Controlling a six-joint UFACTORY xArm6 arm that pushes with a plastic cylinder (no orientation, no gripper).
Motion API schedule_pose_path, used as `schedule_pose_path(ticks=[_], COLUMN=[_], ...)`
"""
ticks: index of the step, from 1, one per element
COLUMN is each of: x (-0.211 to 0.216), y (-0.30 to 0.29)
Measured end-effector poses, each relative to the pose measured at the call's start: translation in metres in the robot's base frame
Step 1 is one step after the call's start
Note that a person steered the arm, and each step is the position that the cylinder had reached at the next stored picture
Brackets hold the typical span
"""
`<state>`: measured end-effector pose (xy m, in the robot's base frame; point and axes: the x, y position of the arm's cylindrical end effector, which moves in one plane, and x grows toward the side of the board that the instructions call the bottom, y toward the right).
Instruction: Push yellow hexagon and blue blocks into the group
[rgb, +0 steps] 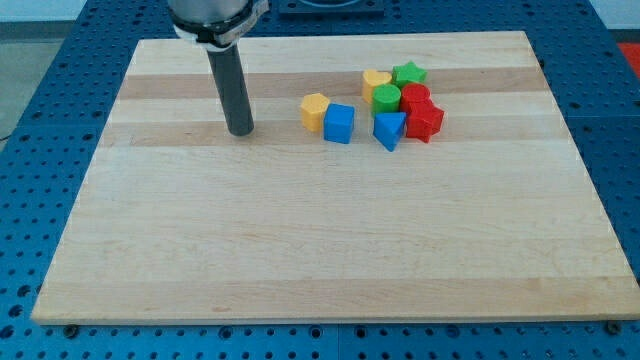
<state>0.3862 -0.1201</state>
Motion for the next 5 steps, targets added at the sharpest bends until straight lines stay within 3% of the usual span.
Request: schedule_pose_path(ticks=[5], x=[-0.032], y=[0.108])
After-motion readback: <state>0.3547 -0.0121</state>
